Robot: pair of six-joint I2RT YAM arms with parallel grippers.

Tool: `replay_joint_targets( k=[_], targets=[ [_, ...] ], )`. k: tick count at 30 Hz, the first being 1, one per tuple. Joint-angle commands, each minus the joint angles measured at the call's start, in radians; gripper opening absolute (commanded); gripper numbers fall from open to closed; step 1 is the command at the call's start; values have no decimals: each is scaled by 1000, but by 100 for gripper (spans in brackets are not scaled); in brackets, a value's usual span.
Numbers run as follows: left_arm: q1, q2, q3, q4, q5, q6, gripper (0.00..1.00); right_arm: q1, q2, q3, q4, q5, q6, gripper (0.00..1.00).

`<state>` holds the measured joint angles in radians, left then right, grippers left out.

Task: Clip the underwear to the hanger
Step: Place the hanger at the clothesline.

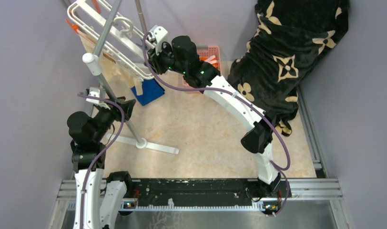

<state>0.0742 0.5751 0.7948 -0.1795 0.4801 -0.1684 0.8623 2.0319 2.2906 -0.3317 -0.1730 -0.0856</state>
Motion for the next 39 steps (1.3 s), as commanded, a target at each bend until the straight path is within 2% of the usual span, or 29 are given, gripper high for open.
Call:
replay_joint_targets(
  k=[1,15,27,31,39],
  targets=[
    [-9,-5,-8,5,20,-3,56,29,-87,115,213,-10,-3,0],
    [-17,-9,-14,1,10,9,59,54,-36,186,184,-9,-8,0],
    [-18,-22,-16,-11,-9,9,64,60,-4,146,148,-6,-24,0],
    [-19,-29,-8,-30,-49,6,71,60,-43,82,174,3,-31,9],
    [-19,-81,28,-106,-230,-15,90,60,-155,-40,239,10,-47,44]
  ],
)
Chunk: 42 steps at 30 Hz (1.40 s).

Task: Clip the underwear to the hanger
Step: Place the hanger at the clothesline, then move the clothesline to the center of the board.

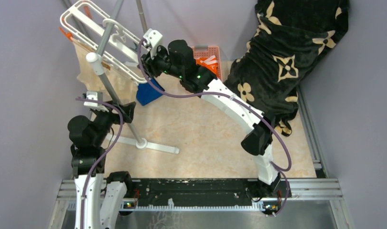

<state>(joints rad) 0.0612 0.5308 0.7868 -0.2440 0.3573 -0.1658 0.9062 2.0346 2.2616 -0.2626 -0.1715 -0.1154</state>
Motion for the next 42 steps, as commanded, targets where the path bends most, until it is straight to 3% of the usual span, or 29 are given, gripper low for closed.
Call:
replay_joint_targets(
  k=[1,5,10,16,21,25,31,35,42],
  targets=[
    [-6,-47,39,-49,-123,-22,92,16,-173,-27,176,7,-19,49],
    [-9,-87,54,-99,-174,-37,97,16,-259,-106,211,2,-29,62],
    [-9,-157,41,-143,-192,-64,97,16,-403,-267,256,-17,-41,68],
    [-9,-162,-1,-161,-210,-90,92,16,-663,-632,415,-105,-69,71],
    [-11,-99,-14,-135,-191,-119,80,16,-959,-923,501,-110,-103,71],
    [-13,-53,-3,-138,-225,-117,75,16,-1196,-1112,447,-19,-97,72],
    [-15,57,20,-131,-297,-94,73,16,-1480,-1395,252,301,13,72],
    [-13,177,61,-123,-379,-82,74,15,-1525,-1495,108,433,92,72],
    [-11,346,119,-54,-552,-31,79,16,-1439,-1549,134,380,137,72]
  ],
)
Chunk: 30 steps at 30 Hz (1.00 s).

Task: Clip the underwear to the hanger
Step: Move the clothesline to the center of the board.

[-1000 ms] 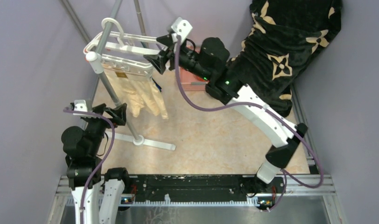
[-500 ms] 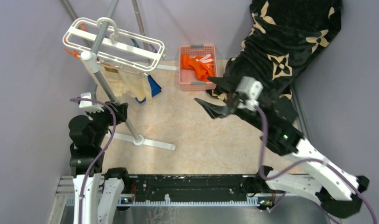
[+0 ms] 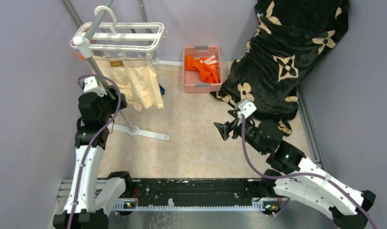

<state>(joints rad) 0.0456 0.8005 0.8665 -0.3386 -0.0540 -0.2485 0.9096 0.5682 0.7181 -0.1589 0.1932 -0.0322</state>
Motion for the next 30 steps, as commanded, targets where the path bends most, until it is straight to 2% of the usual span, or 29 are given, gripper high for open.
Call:
replay_joint_targets(
  k=[1,6,11,16,23,30],
  targets=[
    [8,96,46,52,-163,67,81,12,38,-14,45,10,61,72],
    [79,190,112,74,-223,85,87,12,90,-36,71,1,93,73],
    [185,273,160,94,-178,66,90,12,114,-60,89,-5,135,73],
    [241,327,193,103,-138,55,95,12,137,-70,101,-10,168,73],
    [241,123,146,69,-127,50,100,12,149,-75,113,7,171,73],
    [229,-78,168,-165,-156,33,100,12,178,-72,148,10,133,73]
  ],
)
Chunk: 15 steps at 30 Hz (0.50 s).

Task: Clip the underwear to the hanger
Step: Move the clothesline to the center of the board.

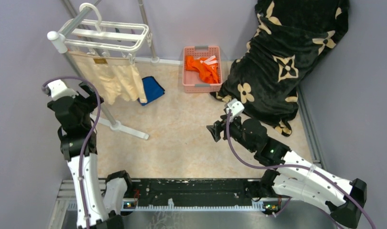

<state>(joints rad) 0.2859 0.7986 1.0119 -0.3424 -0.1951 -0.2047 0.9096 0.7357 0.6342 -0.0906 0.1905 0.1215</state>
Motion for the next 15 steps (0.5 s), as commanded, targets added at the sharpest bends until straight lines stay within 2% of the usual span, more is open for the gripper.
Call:
replay_joint_targets(
  k=[1,5,8,11,15],
  targets=[
    [-19,-90,27,-208,-25,-31,100,12,12,13,88,21,-22,73],
    [-42,-183,-7,-263,-2,-57,100,12,22,35,90,57,-20,73],
    [-98,-236,-16,-297,52,-47,100,12,21,44,73,97,-25,74],
    [-175,-309,-40,-292,161,-26,100,12,2,20,69,149,-31,74],
    [-336,-373,-102,-269,284,57,100,12,-23,-30,78,196,-33,74]
  ],
)
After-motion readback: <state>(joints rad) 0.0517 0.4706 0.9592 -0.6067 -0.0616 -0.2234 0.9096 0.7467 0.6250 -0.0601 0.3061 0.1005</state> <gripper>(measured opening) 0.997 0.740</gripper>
